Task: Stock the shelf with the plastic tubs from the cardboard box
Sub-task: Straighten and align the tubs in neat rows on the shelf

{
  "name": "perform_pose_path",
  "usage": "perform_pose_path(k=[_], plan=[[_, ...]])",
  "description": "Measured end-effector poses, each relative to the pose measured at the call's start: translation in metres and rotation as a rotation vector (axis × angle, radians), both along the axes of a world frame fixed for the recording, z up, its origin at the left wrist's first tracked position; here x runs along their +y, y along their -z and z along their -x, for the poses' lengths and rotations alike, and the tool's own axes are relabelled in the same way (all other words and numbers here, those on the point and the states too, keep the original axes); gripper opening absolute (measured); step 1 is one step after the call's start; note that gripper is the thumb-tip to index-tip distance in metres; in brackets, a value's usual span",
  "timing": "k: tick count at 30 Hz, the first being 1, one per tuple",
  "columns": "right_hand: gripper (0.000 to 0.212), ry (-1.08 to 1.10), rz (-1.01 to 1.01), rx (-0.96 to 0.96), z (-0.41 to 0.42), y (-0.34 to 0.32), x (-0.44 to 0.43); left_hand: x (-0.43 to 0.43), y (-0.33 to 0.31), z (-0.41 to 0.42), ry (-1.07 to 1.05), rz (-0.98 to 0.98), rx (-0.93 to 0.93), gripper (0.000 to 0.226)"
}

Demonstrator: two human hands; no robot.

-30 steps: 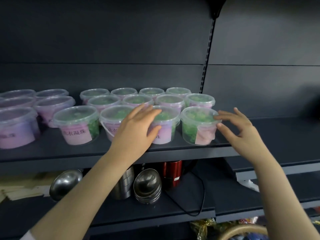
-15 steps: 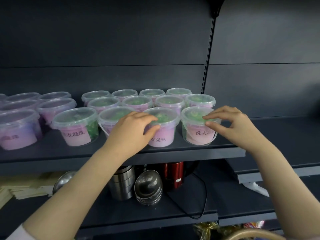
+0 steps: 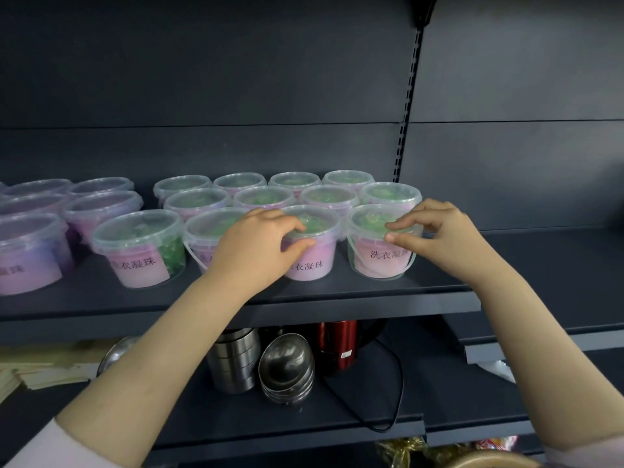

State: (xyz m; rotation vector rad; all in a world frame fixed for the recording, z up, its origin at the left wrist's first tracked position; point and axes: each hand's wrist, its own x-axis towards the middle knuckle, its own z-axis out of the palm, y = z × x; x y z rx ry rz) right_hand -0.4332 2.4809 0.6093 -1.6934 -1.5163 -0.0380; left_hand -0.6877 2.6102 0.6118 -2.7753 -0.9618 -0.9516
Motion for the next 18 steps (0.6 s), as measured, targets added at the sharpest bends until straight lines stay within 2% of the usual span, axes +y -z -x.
perform_pose_path(k=[5, 9, 13, 18], plan=[[0.013, 0.016, 0.009, -0.075, 0.001, -0.002, 0.008, 0.005, -0.002, -0.004, -0.001, -0.005, 0.093, 0.032], [0.019, 0.004, 0.113, -0.155, 0.004, -0.017, 0.012, 0.009, -0.014, -0.008, -0.002, 0.017, 0.191, 0.029], [0.023, 0.025, 0.179, -0.261, 0.005, -0.027, 0.006, 0.005, -0.02, -0.013, 0.068, 0.063, 0.138, 0.028], [0.017, 0.033, 0.208, -0.196, 0.004, -0.028, 0.007, 0.006, -0.019, -0.014, 0.054, 0.05, 0.135, 0.017]])
